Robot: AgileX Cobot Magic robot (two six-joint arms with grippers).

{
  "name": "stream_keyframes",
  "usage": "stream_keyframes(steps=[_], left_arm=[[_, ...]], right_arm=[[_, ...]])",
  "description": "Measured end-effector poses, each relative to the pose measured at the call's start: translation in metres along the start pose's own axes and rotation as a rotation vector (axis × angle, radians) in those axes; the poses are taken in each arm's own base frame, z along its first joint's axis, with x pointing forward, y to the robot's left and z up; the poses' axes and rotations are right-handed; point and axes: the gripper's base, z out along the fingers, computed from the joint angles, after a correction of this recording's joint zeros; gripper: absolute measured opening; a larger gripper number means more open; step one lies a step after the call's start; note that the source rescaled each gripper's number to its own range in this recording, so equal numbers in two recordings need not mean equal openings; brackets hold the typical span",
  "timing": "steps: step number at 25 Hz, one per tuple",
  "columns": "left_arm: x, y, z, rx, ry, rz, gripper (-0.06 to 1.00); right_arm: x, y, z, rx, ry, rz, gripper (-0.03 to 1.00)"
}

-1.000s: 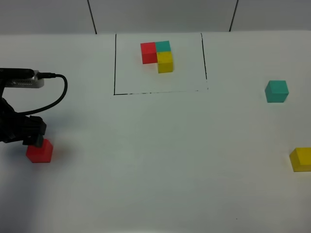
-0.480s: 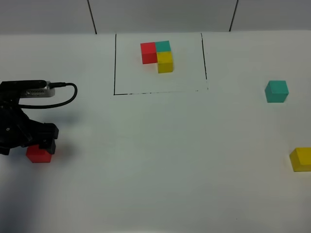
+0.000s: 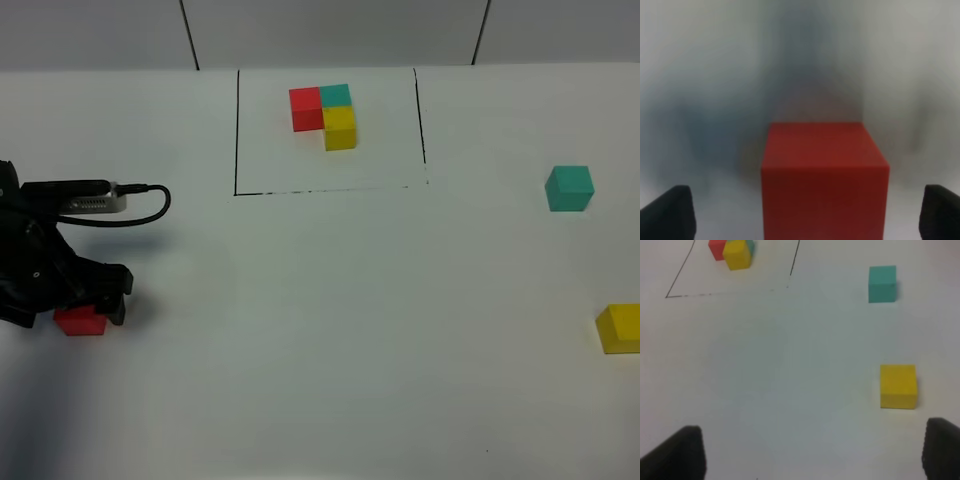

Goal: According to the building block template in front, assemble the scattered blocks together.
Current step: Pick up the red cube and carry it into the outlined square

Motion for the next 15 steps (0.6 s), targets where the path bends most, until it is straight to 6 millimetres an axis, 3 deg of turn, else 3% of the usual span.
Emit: stream_keyframes(steps=[6, 15], left_arm=[[-0.0013, -0.0002, 0.0021, 0.002, -0.008, -0.001, 0.92], [-0.0008, -0.0003, 0.0101, -0.001, 0.023, -0.001, 0.73]], right_arm=[[0.0000, 0.0000, 0.0000, 0.000, 0.000, 0.000, 0.76], [0.0000, 0.0000, 0.0000, 0.000, 0.000, 0.000, 0.76]])
